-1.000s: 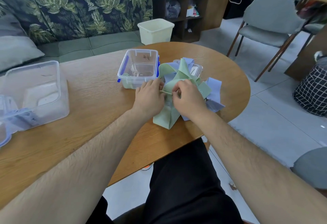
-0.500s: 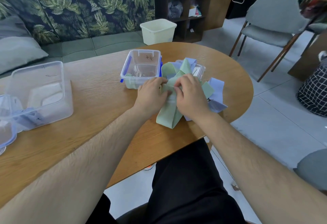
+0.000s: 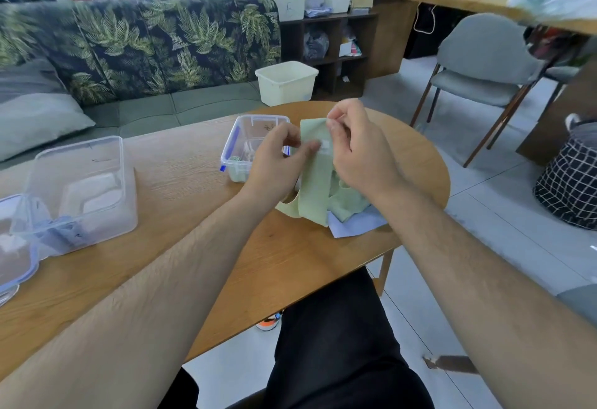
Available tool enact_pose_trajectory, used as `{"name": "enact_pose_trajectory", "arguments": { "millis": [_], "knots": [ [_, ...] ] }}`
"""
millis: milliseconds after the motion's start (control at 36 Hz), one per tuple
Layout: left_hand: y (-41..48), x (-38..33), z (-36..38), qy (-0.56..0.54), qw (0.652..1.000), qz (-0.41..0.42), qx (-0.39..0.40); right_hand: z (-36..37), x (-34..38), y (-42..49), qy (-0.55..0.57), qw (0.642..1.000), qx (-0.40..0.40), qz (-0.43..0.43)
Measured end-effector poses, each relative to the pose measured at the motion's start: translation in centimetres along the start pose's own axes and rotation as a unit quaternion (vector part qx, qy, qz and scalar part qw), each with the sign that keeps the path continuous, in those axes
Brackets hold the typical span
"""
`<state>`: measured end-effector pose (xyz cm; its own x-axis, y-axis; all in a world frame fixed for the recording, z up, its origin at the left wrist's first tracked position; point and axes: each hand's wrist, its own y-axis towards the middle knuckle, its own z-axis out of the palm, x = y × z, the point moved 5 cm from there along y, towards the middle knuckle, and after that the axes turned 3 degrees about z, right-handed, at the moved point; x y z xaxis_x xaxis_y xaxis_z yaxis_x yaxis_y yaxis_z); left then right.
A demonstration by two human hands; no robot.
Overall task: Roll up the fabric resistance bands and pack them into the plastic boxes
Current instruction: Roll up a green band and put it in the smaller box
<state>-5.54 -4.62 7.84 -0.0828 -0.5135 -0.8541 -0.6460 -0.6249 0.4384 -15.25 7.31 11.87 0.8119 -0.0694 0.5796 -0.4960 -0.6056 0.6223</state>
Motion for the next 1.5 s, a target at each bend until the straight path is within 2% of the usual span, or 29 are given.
{"name": "enact_pose_trajectory", "arguments": {
  "millis": [139,194,333,444,528,611,1000,1139,1250,1389,1500],
  "knots": [
    [0.0,-1.0,0.6,-0.076,0.992,-0.053,0.081,-1.0,1.2,1.2,0.049,0.999,-0.008,0.016],
    [-0.1,-1.5,0.6,-0.064,0.993,-0.051,0.088,-1.2,1.4,1.7,0.061,0.998,-0.012,0.025],
    [0.1,-2.3,0.2,-0.071,0.996,-0.041,0.023,-0.9,1.6,2.0,0.196,0.974,0.041,0.110],
    [0.1,-3.2,-0.6,-0.078,0.996,-0.024,-0.017,-0.4,0.7,1.7,0.210,0.960,0.091,0.164],
    [0.3,-3.9,-1.7,-0.084,0.994,-0.015,-0.064,0.3,0.2,1.1,0.244,0.946,0.139,0.161],
    [0.7,-4.5,-2.7,-0.093,0.991,-0.010,-0.094,1.6,-0.4,0.1,0.226,0.944,0.186,0.152],
    [0.6,-5.2,-7.8,-0.070,0.990,0.025,-0.120,5.4,4.3,0.5,0.264,0.923,0.240,0.141],
    [-0.5,-5.3,-11.1,-0.027,0.988,0.018,-0.148,6.5,7.2,1.3,0.289,0.931,0.199,0.100],
    [-2.0,-4.6,-13.6,0.030,0.991,0.008,-0.131,7.6,10.5,2.7,0.342,0.923,0.166,0.067],
    [-3.9,-3.9,-16.3,0.094,0.988,-0.017,-0.122,10.1,13.6,3.9,0.298,0.946,0.129,0.019],
    [-5.4,-3.9,-18.4,0.089,0.983,-0.038,-0.156,12.0,15.1,3.9,0.284,0.949,0.133,0.006]
  ]
}}
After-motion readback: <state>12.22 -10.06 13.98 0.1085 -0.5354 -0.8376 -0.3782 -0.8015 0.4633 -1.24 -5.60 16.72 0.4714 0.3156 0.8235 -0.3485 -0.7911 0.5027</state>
